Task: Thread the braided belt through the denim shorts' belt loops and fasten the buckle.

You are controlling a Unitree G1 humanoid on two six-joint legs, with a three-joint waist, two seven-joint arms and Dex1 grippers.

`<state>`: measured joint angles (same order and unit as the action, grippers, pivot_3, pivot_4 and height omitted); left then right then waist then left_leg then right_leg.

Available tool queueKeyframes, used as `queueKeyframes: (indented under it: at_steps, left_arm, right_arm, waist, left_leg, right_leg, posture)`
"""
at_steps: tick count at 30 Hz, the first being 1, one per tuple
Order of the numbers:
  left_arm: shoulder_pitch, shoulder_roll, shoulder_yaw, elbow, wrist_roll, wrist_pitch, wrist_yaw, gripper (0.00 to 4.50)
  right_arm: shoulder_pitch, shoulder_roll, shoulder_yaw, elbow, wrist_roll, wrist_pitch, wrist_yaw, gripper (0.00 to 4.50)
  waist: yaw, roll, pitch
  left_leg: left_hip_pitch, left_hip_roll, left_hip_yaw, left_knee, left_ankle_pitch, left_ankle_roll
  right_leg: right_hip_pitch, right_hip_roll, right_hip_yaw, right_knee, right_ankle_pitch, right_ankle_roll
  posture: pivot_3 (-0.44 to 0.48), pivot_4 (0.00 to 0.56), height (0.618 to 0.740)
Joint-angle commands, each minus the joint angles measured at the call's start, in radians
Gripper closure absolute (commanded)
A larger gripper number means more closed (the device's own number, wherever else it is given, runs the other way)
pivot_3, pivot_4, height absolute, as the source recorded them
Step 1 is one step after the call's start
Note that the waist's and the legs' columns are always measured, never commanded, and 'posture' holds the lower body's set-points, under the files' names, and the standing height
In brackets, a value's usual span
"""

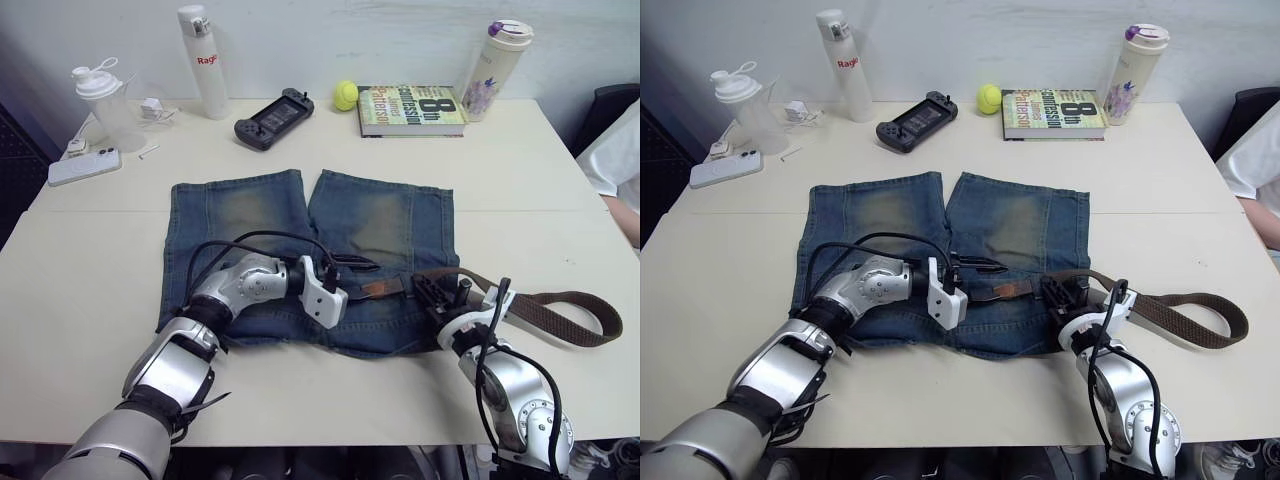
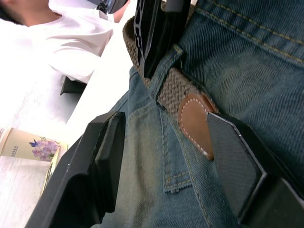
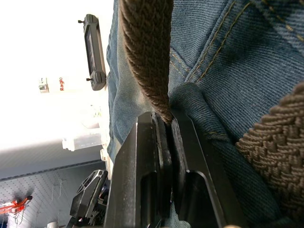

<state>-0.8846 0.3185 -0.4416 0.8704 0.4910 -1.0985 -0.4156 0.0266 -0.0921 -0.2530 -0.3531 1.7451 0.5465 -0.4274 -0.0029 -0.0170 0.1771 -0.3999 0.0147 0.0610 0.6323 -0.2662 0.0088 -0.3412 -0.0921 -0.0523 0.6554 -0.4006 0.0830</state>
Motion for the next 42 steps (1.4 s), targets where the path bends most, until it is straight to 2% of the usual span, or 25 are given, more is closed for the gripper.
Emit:
queueKeyframes:
  at_steps: [1, 2, 5, 9, 12, 16, 18, 21, 25, 31, 38, 42]
  left_arm:
    - [0.006, -0.01, -0.022, -0.012, -0.027, -0.009, -0.031, 3.11]
    - [0.007, -0.004, -0.019, -0.021, -0.049, -0.002, -0.05, 3.54]
    - [0.011, 0.016, -0.006, -0.06, -0.151, 0.033, -0.137, 3.54]
    - [0.058, 0.07, 0.029, -0.252, -0.487, 0.281, -0.439, 3.54]
    - [0.07, 0.096, 0.027, -0.332, -0.551, 0.385, -0.559, 2.7]
    - [0.062, 0.093, 0.011, -0.377, -0.565, 0.482, -0.664, 0.8]
    - [0.064, 0.088, 0.014, -0.417, -0.592, 0.579, -0.718, 0.02]
    - [0.058, 0.086, 0.036, -0.463, -0.625, 0.713, -0.767, 0.02]
    - [0.013, 0.071, 0.036, -0.377, -0.524, 0.668, -0.72, 0.02]
    - [-0.058, 0.024, -0.019, -0.217, -0.303, 0.483, -0.552, 0.02]
    - [-0.09, -0.003, -0.004, -0.123, -0.197, 0.376, -0.39, 0.02]
    - [-0.084, -0.023, 0.035, -0.122, -0.244, 0.347, -0.363, 0.02]
  right_arm:
    - [0.006, -0.003, 0.013, -0.039, 0.004, -0.001, 0.014, 4.5]
    - [0.006, -0.004, 0.013, -0.04, 0.005, -0.002, 0.014, 4.5]
    - [0.006, -0.006, 0.012, -0.042, 0.006, -0.006, 0.015, 4.5]
    - [0.0, -0.001, 0.007, -0.045, 0.006, -0.019, 0.018, 4.5]
    - [-0.003, 0.006, 0.011, -0.047, 0.001, -0.028, 0.018, 4.5]
    - [-0.01, 0.019, 0.026, -0.047, -0.014, -0.039, 0.018, 4.5]
    - [-0.01, 0.022, 0.029, -0.044, -0.021, -0.04, 0.021, 4.5]
    - [-0.01, 0.023, 0.034, -0.039, -0.031, -0.042, 0.026, 4.5]
    - [-0.013, 0.015, 0.03, -0.04, -0.034, -0.046, 0.033, 4.5]
    - [-0.02, 0.014, 0.028, -0.051, -0.044, -0.053, 0.031, 4.5]
    - [-0.019, 0.022, 0.03, -0.061, -0.042, -0.058, 0.032, 4.5]
    - [-0.015, 0.023, 0.031, -0.059, -0.046, -0.057, 0.037, 4.5]
  waist:
    - [0.0, 0.0, 0.0]
    - [0.0, 0.0, 0.0]
    - [-0.001, 0.0, 0.0]
    - [-0.011, 0.001, 0.0]
    - [-0.014, 0.001, 0.0]
    - [-0.012, 0.001, 0.0]
    - [-0.012, 0.001, 0.0]
    - [-0.016, 0.001, 0.0]
    - [-0.022, 0.001, 0.0]
    - [-0.02, 0.001, 0.0]
    - [-0.021, 0.001, 0.0]
    - [-0.021, 0.001, 0.0]
  left_leg:
    - [0.0, 0.0, 0.0, 0.0, 0.0, 0.0]
    - [0.0, 0.0, 0.0, 0.0, 0.0, 0.0]
    - [0.0, 0.0, 0.0, 0.0, 0.0, 0.0]
    - [0.0, 0.0, 0.0, 0.0, 0.001, -0.001]
    - [-0.002, 0.0, -0.002, 0.0, 0.001, -0.001]
    - [-0.003, 0.0, -0.002, 0.002, 0.001, 0.0]
    - [-0.003, -0.001, -0.002, 0.002, 0.001, 0.0]
    - [-0.003, 0.0, -0.002, 0.002, 0.001, 0.0]
    - [-0.003, 0.0, -0.003, 0.002, 0.001, 0.0]
    - [-0.003, -0.001, -0.003, 0.002, 0.001, 0.0]
    - [-0.004, -0.001, -0.002, 0.002, 0.001, 0.0]
    - [-0.004, 0.0, -0.003, 0.001, 0.001, 0.0]
  right_leg:
    - [0.0, 0.0, 0.0, 0.0, 0.0, 0.0]
    - [0.0, 0.0, 0.0, 0.0, 0.0, 0.0]
    - [0.0, 0.0, 0.0, 0.0, 0.0, 0.0]
    - [-0.001, 0.0, 0.0, 0.001, 0.0, 0.0]
    - [-0.002, 0.0, -0.001, 0.001, 0.0, 0.0]
    - [-0.001, 0.0, -0.001, 0.001, 0.0, 0.0]
    - [-0.002, 0.0, -0.001, 0.001, 0.0, 0.0]
    - [-0.002, 0.001, -0.001, 0.001, 0.0, 0.0]
    - [-0.002, 0.001, -0.001, 0.001, 0.0, 0.0]
    - [-0.002, 0.001, -0.001, 0.001, 0.0, 0.0]
    - [-0.002, 0.001, -0.001, 0.001, 0.0, 0.0]
    - [-0.003, 0.001, -0.001, 0.001, 0.0, 0.0]
  posture:
    - [0.0, 0.15, 0.74]
    - [0.0, 0.15, 0.74]
    - [0.0, 0.15, 0.74]
    - [0.0, 0.15, 0.74]
    - [0.0, 0.15, 0.74]
    - [0.0, 0.15, 0.74]
    - [0.0, 0.15, 0.74]
    - [0.0, 0.15, 0.74]
    - [0.0, 0.15, 0.74]
    - [0.0, 0.15, 0.74]
    - [0.0, 0.15, 0.74]
    - [0.0, 0.15, 0.74]
